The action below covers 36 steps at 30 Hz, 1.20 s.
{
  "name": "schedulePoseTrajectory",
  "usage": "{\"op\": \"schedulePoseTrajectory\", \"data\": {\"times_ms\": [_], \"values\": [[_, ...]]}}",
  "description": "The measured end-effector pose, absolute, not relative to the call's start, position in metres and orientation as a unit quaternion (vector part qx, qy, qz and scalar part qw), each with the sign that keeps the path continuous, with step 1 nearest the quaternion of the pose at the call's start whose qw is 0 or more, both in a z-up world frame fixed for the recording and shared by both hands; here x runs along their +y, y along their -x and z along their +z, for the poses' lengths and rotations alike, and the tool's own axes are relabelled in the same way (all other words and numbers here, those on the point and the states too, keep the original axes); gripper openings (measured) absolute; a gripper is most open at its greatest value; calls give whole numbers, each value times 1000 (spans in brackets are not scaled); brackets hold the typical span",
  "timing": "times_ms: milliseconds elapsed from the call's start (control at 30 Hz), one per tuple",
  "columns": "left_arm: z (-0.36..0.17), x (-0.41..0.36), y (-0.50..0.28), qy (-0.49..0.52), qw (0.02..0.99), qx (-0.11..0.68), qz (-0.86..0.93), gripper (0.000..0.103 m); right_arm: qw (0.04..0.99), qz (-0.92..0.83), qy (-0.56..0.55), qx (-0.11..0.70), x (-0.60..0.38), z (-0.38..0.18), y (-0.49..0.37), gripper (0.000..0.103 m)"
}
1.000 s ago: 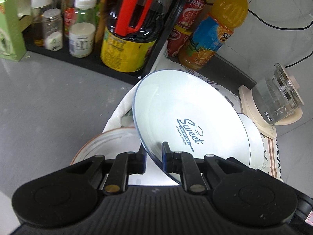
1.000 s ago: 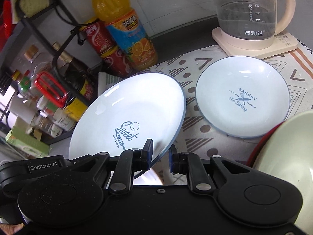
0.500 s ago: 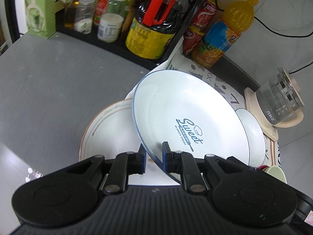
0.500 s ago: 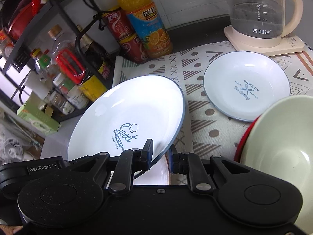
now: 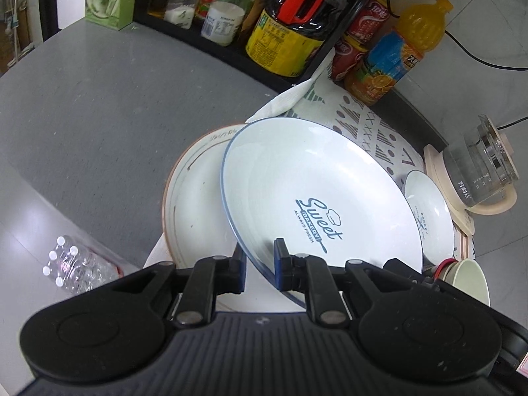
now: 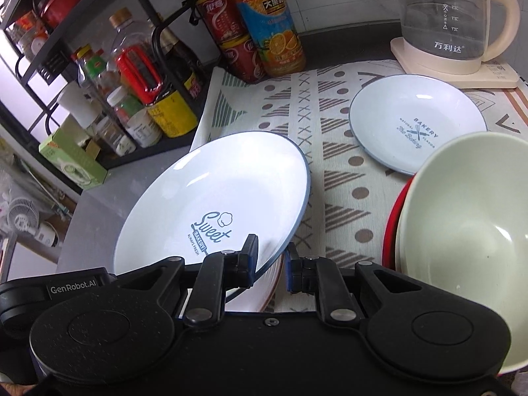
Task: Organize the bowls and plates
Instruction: 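Carry the held 'Sweet' plate over the orange-rimmed white plate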
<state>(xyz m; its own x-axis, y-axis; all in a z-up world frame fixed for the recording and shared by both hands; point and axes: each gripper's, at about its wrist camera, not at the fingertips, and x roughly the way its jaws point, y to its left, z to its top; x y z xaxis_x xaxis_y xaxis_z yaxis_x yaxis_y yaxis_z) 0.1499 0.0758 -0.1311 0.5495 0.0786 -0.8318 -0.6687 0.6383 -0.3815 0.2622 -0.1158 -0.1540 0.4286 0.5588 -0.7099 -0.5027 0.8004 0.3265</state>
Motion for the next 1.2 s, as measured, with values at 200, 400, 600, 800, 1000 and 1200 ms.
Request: {"op": "schedulePoseTrajectory", "data": {"times_ms": [200, 400, 600, 800, 1000, 1200], "values": [[-137, 76, -143, 362, 800, 417, 235, 15, 844, 315, -30, 434, -118, -158, -256, 16], [-144, 80, -140, 368, 795, 423, 232, 15, 845, 313, -24, 434, -113, -162, -253, 16], [-152, 82, -139, 375, 789, 431, 228, 16, 848, 307, -17, 432, -109, -164, -249, 15], [-155, 84, -140, 382, 782, 440, 221, 16, 853, 299, -11, 428, -105, -166, -246, 14], [-149, 94, -140, 371, 781, 442, 239, 16, 851, 295, -12, 435, -103, -169, -248, 13], [-143, 105, -142, 359, 788, 432, 252, 16, 851, 290, -9, 438, -100, -171, -250, 11]]}}
